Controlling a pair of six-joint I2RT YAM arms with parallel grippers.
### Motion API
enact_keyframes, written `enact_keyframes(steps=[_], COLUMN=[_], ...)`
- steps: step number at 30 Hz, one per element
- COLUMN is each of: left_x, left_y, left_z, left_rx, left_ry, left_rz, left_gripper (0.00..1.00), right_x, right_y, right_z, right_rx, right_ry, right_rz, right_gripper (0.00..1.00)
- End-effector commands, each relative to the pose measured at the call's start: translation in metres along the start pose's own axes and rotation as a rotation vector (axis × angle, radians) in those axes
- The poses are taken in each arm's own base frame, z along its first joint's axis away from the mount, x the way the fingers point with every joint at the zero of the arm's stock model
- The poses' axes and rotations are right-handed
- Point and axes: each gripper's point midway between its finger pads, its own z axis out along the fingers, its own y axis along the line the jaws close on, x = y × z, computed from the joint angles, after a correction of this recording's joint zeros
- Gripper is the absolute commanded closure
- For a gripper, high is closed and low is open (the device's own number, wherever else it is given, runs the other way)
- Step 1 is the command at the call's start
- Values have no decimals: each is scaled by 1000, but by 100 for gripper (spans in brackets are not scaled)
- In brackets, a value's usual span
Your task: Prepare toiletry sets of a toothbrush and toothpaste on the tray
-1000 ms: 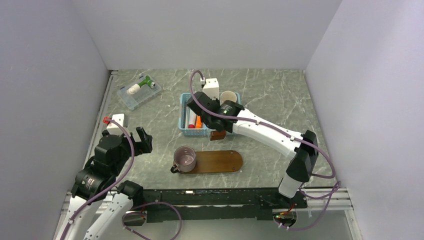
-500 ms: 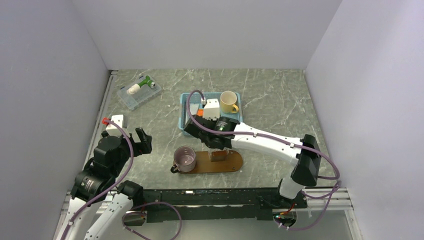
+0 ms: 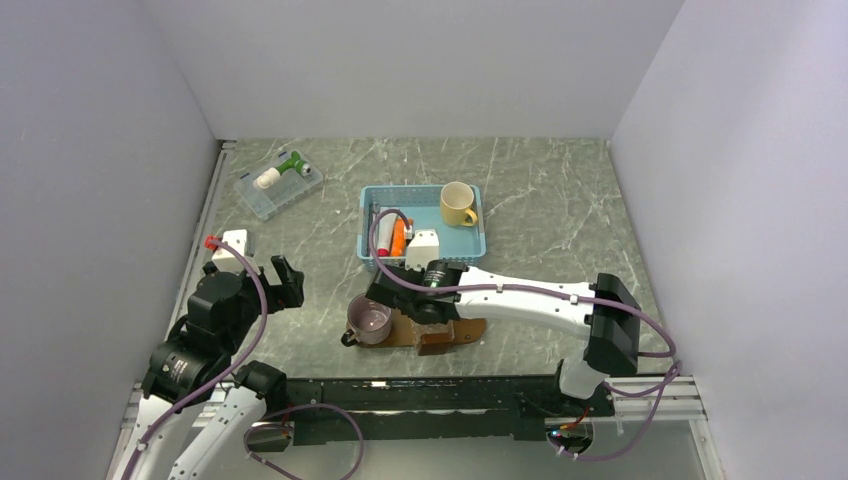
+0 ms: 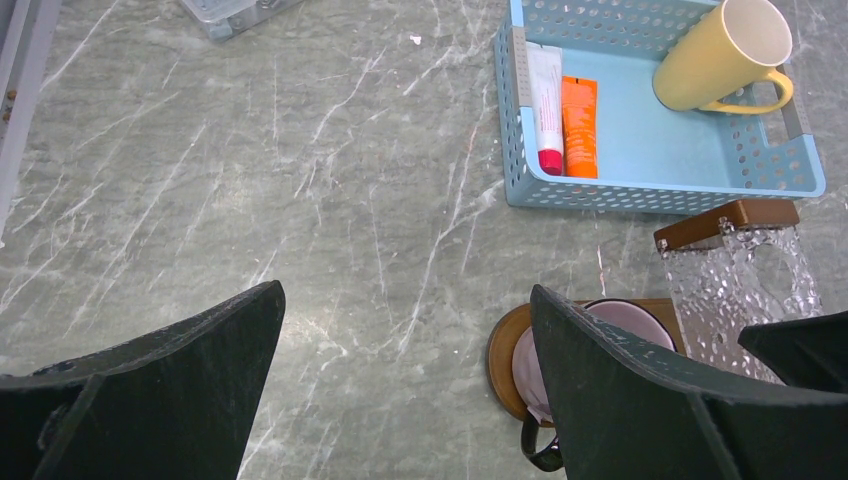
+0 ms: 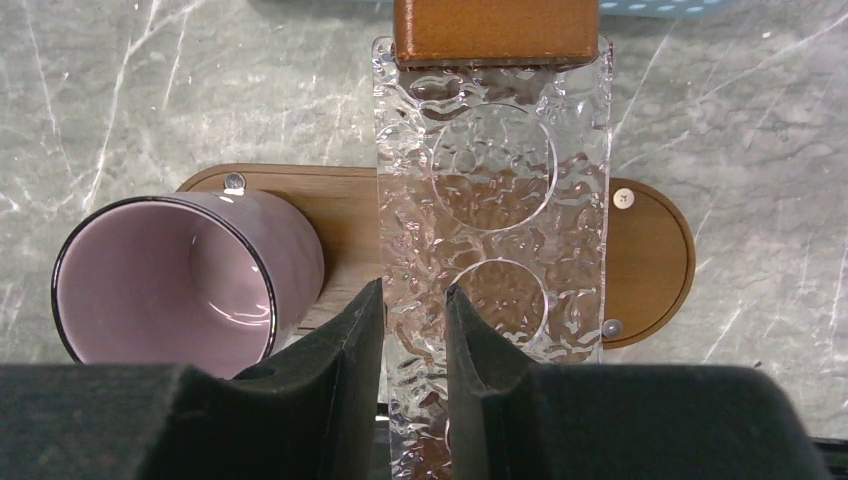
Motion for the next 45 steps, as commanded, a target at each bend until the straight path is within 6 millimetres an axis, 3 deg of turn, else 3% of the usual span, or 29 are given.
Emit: enact_keyframes(steps=[1,32,45], left_x=[-9,-8,-8], left_y=[-3,-2,-2], left_z=[0,0,0], left_rx=[12,9,6], left_ry=[-36,-32,-33], left_rz=[-6,-5,-7], left_gripper=[1,1,1], right_x=[-5,32,37], right_y=[11,28,26], right_z=[-4,30,32], right_rx=[-41,-12,-1], right_ry=[-31,38,45], right_rz=[85,42,42], right_gripper=[96,95,80])
